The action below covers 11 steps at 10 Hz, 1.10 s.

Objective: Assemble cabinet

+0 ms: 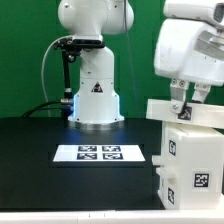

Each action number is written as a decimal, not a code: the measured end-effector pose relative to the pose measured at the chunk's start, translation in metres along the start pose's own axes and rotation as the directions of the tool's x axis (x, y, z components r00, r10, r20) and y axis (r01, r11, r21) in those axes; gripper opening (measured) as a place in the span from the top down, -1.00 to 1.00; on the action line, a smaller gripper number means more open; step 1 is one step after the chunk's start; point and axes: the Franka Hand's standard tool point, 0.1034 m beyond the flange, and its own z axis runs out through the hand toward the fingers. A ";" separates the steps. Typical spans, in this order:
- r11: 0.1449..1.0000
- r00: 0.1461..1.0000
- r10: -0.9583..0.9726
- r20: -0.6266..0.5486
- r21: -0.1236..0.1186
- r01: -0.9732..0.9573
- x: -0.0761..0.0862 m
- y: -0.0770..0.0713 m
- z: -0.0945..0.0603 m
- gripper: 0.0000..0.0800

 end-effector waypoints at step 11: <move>0.403 0.409 0.900 0.148 0.072 -0.912 -0.006 0.010 0.004 -0.39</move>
Offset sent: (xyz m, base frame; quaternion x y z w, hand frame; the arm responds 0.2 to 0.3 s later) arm 0.0000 0.0000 0.0000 0.0000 0.0000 0.1938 0.9810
